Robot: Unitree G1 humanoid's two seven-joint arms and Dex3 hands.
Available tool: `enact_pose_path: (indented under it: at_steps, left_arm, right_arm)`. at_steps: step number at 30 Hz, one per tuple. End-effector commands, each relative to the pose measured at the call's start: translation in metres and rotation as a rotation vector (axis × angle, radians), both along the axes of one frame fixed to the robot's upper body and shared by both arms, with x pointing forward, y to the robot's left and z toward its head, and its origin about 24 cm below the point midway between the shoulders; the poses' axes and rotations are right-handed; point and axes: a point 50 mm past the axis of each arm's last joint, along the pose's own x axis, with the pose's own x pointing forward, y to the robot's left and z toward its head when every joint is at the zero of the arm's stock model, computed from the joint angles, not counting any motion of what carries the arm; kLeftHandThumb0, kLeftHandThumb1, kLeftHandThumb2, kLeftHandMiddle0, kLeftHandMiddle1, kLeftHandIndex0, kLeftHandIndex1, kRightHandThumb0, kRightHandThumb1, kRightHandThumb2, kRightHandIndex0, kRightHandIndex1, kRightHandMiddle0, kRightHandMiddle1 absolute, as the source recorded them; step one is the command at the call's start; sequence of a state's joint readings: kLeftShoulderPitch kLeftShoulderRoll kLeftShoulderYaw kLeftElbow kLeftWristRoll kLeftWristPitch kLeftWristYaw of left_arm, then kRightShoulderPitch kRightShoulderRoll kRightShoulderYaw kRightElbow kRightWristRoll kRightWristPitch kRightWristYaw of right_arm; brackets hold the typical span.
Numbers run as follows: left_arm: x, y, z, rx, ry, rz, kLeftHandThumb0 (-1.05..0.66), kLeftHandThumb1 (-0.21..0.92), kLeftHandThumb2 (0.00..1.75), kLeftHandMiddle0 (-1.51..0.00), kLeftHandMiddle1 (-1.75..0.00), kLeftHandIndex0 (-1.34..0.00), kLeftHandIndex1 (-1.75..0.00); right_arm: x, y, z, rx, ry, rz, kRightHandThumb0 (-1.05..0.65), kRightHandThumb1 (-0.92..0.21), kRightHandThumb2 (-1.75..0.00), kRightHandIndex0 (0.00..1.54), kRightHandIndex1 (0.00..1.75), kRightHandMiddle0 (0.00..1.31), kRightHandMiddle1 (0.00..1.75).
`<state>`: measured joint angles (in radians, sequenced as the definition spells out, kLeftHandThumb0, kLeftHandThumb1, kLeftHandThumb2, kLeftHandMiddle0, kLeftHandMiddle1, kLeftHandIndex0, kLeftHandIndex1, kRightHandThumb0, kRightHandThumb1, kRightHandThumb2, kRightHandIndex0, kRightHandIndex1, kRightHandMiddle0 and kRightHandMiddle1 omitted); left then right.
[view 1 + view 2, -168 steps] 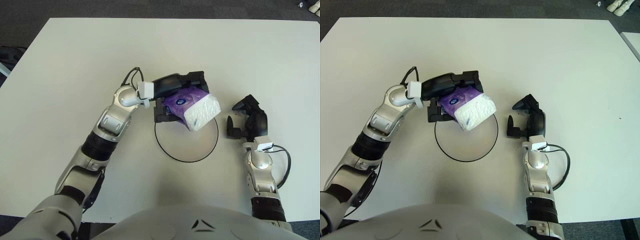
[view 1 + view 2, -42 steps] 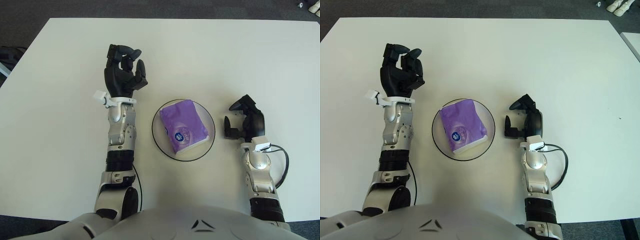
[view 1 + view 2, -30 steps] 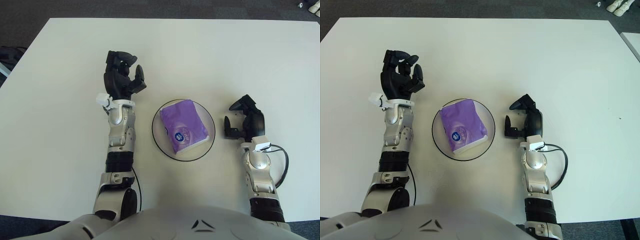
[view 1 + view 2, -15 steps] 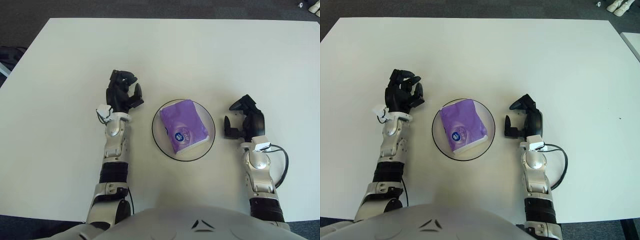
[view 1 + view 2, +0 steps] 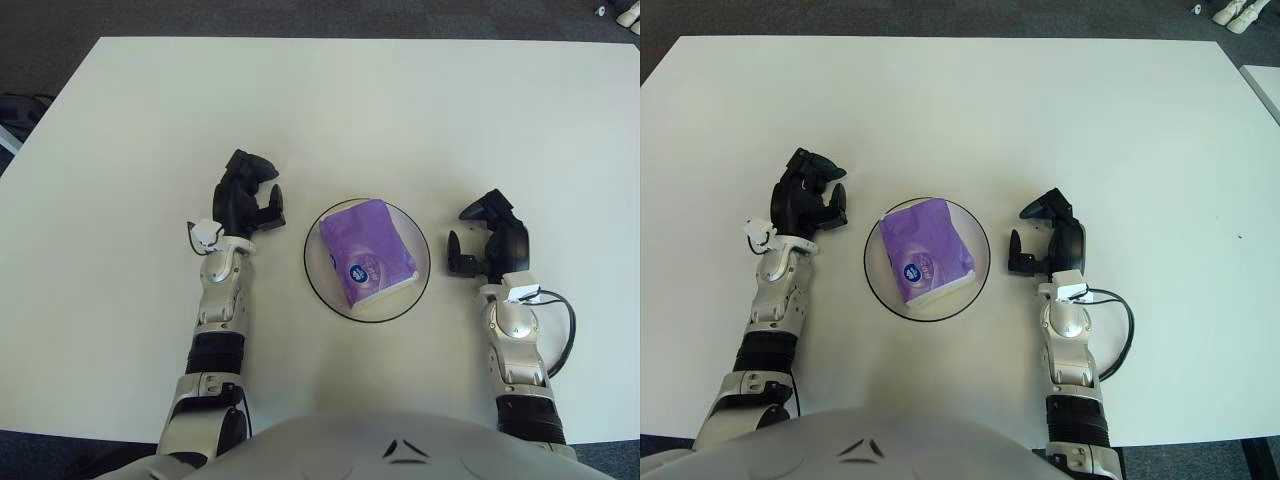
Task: Put the tissue paper into the plate.
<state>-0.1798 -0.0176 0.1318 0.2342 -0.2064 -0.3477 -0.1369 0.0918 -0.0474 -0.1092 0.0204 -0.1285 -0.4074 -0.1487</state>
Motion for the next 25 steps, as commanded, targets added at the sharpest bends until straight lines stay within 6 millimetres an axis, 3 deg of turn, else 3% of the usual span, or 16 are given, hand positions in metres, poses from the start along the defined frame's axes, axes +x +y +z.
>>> enact_pose_path:
  at_steps: [1,10,25]
  left_arm:
    - [-0.01,0.003,-0.023,0.016,0.1,-0.012,-0.01,0.17,1.5,-0.65,-1.75,-0.55,-1.74]
    - [-0.015,-0.002,-0.025,0.035,0.091,-0.032,-0.01,0.21,1.45,-0.63,-1.74,-0.52,-1.75]
    - [-0.031,-0.001,-0.039,0.131,0.13,0.088,-0.01,0.15,1.51,-0.7,-1.72,-0.55,-1.75]
  right_arm:
    - [-0.005,0.001,-0.015,0.023,0.079,-0.008,-0.01,0.03,-1.68,0.94,1.61,0.62,1.75]
    - [-0.005,0.005,-0.016,0.037,0.074,0.008,-0.01,0.02,-1.66,0.94,1.59,0.61,1.75]
    - [-0.007,0.007,-0.016,0.06,0.053,0.027,-0.01,0.03,-1.66,0.97,1.57,0.61,1.75]
